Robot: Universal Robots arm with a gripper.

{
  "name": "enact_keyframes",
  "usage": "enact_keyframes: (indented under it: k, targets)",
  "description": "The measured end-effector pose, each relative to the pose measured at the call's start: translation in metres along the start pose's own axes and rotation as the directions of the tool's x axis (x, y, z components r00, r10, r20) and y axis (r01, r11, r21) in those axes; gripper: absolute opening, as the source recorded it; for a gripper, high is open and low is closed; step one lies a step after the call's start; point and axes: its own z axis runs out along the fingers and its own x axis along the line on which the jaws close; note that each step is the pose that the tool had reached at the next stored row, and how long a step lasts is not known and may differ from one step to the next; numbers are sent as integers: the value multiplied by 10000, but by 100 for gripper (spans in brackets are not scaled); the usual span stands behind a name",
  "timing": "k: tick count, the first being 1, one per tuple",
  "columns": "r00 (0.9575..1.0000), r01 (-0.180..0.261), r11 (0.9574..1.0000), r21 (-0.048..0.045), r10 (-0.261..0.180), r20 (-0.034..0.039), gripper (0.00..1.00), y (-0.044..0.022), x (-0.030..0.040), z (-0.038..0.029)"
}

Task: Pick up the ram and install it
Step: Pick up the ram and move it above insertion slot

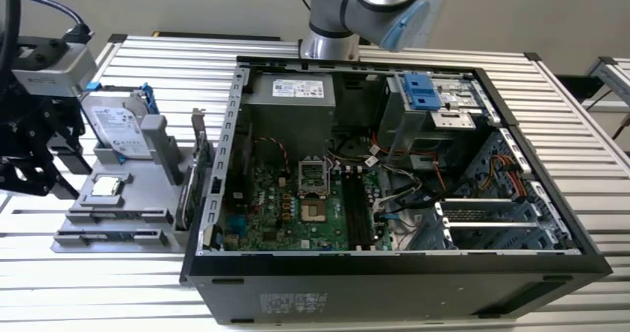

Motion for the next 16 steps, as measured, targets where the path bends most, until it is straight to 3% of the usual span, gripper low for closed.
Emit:
enact_keyframes:
  k: [16]
  targets:
    - [9997,257,9997,0,-257,-8,100,-17,0,131]
